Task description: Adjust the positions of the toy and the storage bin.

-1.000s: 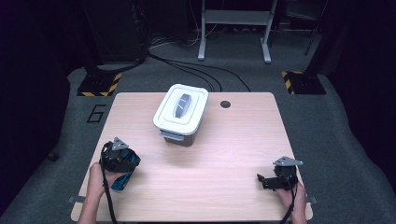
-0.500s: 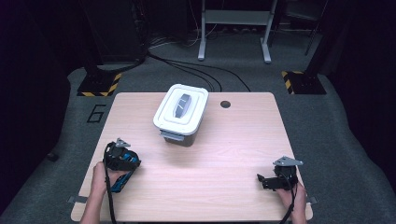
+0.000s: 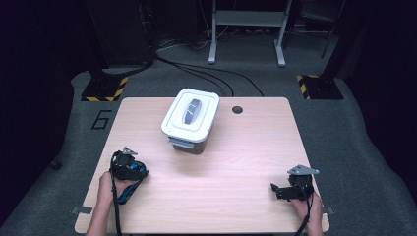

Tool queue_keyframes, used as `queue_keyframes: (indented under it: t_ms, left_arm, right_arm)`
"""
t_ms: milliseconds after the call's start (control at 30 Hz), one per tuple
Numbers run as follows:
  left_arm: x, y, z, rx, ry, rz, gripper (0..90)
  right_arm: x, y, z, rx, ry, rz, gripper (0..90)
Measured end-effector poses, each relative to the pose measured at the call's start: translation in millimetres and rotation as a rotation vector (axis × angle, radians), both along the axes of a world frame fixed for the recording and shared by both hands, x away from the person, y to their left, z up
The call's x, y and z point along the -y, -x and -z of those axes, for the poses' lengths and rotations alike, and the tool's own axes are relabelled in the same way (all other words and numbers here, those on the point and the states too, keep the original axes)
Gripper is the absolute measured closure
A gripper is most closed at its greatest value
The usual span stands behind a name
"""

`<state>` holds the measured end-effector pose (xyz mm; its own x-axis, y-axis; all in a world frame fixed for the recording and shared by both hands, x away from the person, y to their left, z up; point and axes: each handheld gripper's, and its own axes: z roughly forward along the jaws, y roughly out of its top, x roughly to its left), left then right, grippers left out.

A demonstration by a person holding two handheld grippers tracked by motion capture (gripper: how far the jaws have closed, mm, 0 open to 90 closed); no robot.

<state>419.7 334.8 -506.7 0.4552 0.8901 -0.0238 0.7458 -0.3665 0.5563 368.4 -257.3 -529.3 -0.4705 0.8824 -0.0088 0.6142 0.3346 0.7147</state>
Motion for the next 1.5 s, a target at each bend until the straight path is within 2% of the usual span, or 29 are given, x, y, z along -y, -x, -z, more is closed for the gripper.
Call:
queue_keyframes:
  t_ms: [67,100,167,333,467,700,767,800,900,1033,1133,1333,1500]
  left_arm:
    - [0.2,1.2,0.8,0.002,0.014,-0.021,24.0]
    - [-0.9,1.1,0.3,0.001,0.008,-0.020,22.9]
    - [-2.9,2.2,-0.4,0.008,0.024,-0.039,16.6]
    - [-8.4,6.8,-2.7,0.039,0.059,-0.072,9.2]
    - [-10.1,12.8,-8.2,0.060,0.073,-0.078,3.8]
    - [-4.0,26.3,-23.3,0.124,0.096,-0.074,0.0]
    - [0.3,31.0,-27.2,0.157,0.108,-0.072,0.0]
    - [2.0,33.5,-30.4,0.154,0.104,-0.060,0.0]
    - [9.7,40.5,-36.1,0.183,0.113,-0.046,0.0]
    - [22.0,49.8,-40.3,0.233,0.124,-0.026,0.0]
    - [33.3,57.6,-41.5,0.242,0.122,0.009,0.0]
    - [61.0,72.0,-32.9,0.260,0.119,0.070,0.0]
    - [78.1,78.5,-16.0,0.245,0.103,0.116,0.0]
  right_arm:
    - [-0.1,0.0,-0.1,-0.001,-0.001,0.001,0.0]
    - [0.0,0.0,0.0,0.000,0.000,0.000,0.0]
    - [0.0,0.0,0.0,0.000,0.000,0.000,0.0]
    - [0.0,0.0,-0.1,-0.001,-0.001,0.001,0.0]
    - [0.0,-0.1,-0.1,-0.001,-0.002,0.002,0.0]
    - [-0.2,0.0,-0.1,-0.003,-0.005,0.002,0.0]
    - [-0.1,0.0,-0.1,-0.003,-0.004,0.001,0.0]
    - [-0.1,0.0,-0.1,-0.003,-0.005,0.002,0.0]
    - [-0.2,0.0,-0.1,-0.003,-0.005,0.002,0.0]
    - [-0.2,0.0,-0.1,-0.003,-0.005,0.002,0.0]
    - [-0.1,-0.1,-0.1,-0.003,-0.005,0.001,0.0]
    - [0.0,-0.1,-0.1,-0.002,-0.003,0.002,0.0]
    - [-0.1,0.0,-0.1,-0.001,-0.001,0.001,0.0]
